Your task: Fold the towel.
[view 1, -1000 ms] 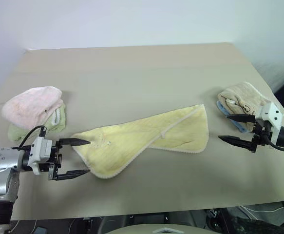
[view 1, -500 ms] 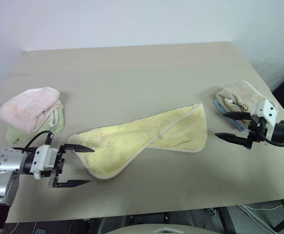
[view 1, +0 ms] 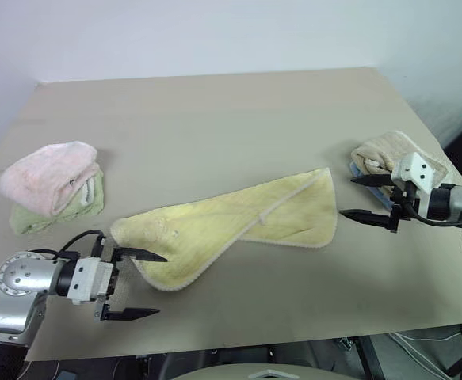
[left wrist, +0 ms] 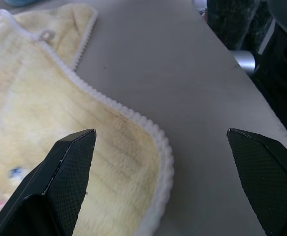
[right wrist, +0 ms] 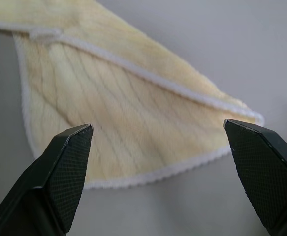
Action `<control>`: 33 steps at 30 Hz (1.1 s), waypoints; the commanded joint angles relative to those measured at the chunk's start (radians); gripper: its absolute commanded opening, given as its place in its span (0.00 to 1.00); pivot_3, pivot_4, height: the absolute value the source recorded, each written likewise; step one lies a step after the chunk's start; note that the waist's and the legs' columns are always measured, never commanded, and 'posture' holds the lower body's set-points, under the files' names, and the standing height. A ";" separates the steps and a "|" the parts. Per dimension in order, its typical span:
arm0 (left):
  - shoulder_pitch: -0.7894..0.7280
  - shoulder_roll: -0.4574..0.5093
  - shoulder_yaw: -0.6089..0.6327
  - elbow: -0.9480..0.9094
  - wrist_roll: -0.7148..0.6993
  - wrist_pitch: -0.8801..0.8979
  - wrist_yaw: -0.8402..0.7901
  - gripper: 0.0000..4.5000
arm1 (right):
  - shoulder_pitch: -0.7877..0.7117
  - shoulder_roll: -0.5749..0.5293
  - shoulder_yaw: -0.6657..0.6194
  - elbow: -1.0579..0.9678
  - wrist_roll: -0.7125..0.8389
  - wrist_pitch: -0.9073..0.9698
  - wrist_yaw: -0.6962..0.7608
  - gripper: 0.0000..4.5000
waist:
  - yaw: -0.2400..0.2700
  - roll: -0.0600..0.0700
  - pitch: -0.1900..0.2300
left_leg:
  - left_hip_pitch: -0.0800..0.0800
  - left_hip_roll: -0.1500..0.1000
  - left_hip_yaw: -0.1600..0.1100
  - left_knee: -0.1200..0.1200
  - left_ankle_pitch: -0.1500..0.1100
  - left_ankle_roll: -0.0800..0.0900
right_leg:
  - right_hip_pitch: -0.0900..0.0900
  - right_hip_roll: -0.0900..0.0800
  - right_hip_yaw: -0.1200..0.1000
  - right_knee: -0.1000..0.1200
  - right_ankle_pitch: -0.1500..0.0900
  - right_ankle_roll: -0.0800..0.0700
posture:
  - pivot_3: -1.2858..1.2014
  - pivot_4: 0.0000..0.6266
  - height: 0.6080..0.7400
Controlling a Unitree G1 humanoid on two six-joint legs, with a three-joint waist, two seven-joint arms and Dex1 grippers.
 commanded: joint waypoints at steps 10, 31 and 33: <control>-0.033 -0.032 -0.108 0.006 0.078 0.009 0.086 0.99 | -0.029 0.013 -0.012 -0.028 -0.002 0.018 -0.041 1.00 | 0.004 0.000 0.000 | 0.000 0.000 0.000 0.000 0.000 0.000 | 0.000 0.000 0.000 0.000 0.000 0.000 | 0.52 0.24 0.91; -0.029 -0.026 -0.170 0.055 0.117 0.148 0.126 0.38 | -0.052 0.013 -0.021 -0.050 0.016 0.053 -0.073 1.00 | 0.003 0.002 -0.001 | 0.000 0.000 0.000 0.000 0.000 0.000 | 0.000 0.000 0.000 0.000 0.000 0.000 | 0.52 0.24 0.91; -0.035 -0.023 -0.174 0.063 0.118 0.152 0.122 0.22 | -0.053 0.012 -0.022 -0.051 0.016 0.054 -0.074 1.00 | 0.003 0.002 -0.001 | 0.000 0.000 0.000 0.000 0.000 0.000 | 0.000 0.000 0.000 0.000 0.000 0.000 | 0.52 0.24 0.91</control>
